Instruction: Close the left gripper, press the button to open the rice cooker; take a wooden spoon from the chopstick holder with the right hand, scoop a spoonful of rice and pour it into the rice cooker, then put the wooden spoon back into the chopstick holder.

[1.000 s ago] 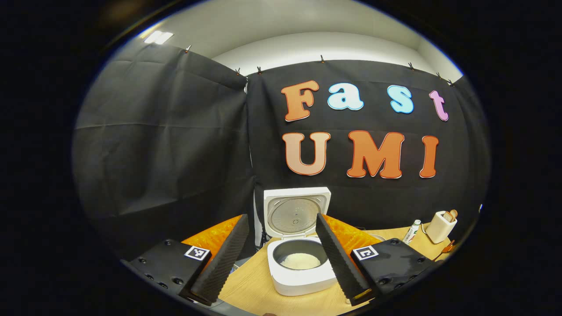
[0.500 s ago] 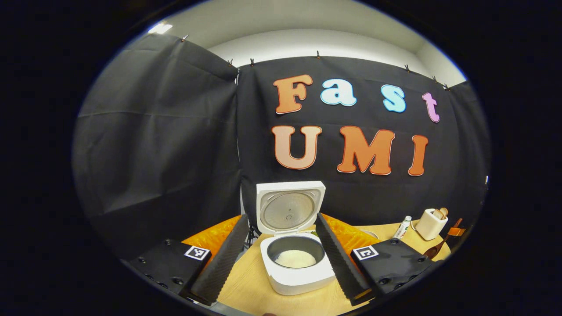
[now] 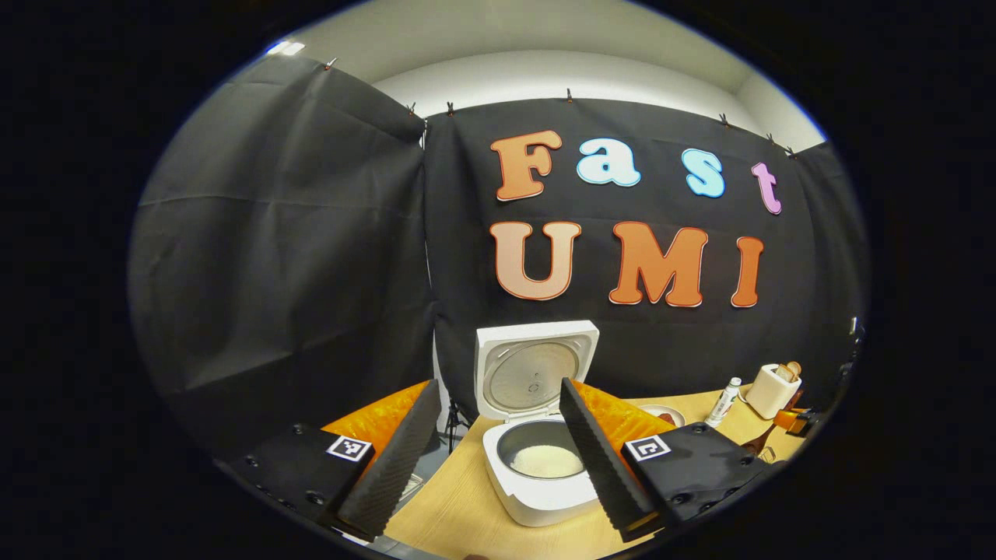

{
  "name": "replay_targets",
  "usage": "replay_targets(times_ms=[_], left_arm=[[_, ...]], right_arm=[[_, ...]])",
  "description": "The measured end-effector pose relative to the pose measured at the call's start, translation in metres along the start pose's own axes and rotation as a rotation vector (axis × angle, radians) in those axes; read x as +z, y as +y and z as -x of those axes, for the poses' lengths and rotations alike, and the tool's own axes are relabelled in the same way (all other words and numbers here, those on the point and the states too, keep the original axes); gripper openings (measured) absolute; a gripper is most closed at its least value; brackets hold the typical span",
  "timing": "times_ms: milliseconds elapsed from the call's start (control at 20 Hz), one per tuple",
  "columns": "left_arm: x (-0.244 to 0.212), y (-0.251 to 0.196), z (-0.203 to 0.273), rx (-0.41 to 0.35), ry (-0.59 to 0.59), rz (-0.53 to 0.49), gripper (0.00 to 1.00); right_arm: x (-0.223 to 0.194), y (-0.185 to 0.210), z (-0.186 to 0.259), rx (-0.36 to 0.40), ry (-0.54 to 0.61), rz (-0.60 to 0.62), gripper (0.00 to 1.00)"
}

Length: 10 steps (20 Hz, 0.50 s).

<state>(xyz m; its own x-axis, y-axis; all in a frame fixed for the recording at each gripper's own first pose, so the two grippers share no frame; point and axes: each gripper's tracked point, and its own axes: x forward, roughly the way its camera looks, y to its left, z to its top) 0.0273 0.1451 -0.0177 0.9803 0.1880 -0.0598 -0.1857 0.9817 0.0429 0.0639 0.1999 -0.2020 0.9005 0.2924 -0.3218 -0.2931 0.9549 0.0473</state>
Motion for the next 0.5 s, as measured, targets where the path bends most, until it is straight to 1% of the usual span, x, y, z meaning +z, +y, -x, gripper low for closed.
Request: replay_targets(times_ms=[150, 450, 500], left_arm=[[-0.003, 0.01, -0.004, 0.014, 0.008, -0.028, 1.0], [-0.012, 0.013, -0.007, 0.02, 0.034, -0.049, 1.0], [-0.013, 0.014, -0.006, 0.02, 0.037, -0.049, 1.0]], right_arm=[[-0.019, 0.008, -0.012, -0.015, 0.011, 0.086, 0.02], [-0.068, 0.016, -0.026, -0.021, 0.071, 0.194, 0.02], [-0.071, 0.018, -0.025, -0.02, 0.068, 0.2, 0.02]])
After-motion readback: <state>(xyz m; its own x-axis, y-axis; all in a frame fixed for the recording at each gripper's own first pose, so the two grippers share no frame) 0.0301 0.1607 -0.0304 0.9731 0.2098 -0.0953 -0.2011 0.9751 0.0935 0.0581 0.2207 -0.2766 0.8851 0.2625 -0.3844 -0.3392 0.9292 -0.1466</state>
